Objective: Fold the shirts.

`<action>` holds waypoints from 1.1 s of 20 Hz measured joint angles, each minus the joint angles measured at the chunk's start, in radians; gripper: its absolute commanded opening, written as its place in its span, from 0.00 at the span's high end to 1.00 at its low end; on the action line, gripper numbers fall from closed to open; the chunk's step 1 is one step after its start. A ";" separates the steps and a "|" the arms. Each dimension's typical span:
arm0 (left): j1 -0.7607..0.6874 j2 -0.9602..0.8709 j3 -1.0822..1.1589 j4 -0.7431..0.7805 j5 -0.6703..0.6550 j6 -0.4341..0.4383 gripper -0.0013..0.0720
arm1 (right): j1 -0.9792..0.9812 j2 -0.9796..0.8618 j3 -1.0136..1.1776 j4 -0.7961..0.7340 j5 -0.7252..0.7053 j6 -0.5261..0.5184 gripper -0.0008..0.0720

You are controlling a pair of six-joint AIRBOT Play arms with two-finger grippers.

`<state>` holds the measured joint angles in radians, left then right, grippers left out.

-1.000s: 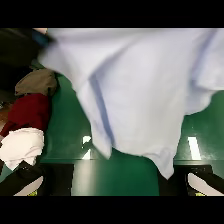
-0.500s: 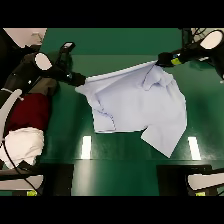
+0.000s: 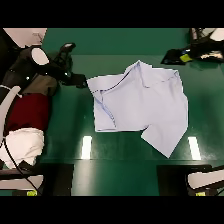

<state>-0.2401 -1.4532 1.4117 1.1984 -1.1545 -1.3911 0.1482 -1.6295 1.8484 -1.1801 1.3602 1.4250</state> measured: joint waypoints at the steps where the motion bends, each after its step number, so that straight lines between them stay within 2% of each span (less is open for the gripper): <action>1: -0.040 0.005 -0.024 -0.002 -0.010 -0.004 0.11 | -0.015 0.031 -0.032 -0.004 0.022 0.000 0.39; 4: -0.170 0.013 -0.105 -0.003 -0.008 -0.045 0.11 | -0.060 0.154 -0.158 -0.001 0.053 0.000 0.39; 8: -0.315 0.000 -0.185 -0.003 0.058 -0.125 0.11 | -0.103 0.317 -0.336 0.000 0.049 -0.002 0.39; 12: -0.367 -0.053 -0.210 -0.015 0.138 -0.211 0.11 | -0.119 0.463 -0.497 0.002 -0.013 -0.001 0.39; 17: -0.383 -0.096 -0.217 -0.036 0.228 -0.266 0.12 | -0.124 0.589 -0.636 0.002 -0.064 -0.001 0.39; 18: -0.384 -0.099 -0.218 -0.036 0.242 -0.274 0.37 | -0.124 0.605 -0.651 0.003 -0.071 -0.001 0.39; 19: -0.385 -0.103 -0.218 -0.036 0.253 -0.283 0.67 | -0.124 0.616 -0.660 0.002 -0.074 -0.001 0.39; 21: -0.386 -0.108 -0.219 -0.031 0.266 -0.294 0.70 | -0.124 0.629 -0.668 0.003 -0.079 -0.001 0.39; 22: -0.386 -0.109 -0.219 -0.030 0.270 -0.299 0.96 | -0.124 0.633 -0.669 0.003 -0.080 -0.001 0.39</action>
<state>-0.6262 -1.5623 1.1931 1.1687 -0.8845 -1.6897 0.0242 -0.9966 1.1797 -1.1770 1.2797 1.4239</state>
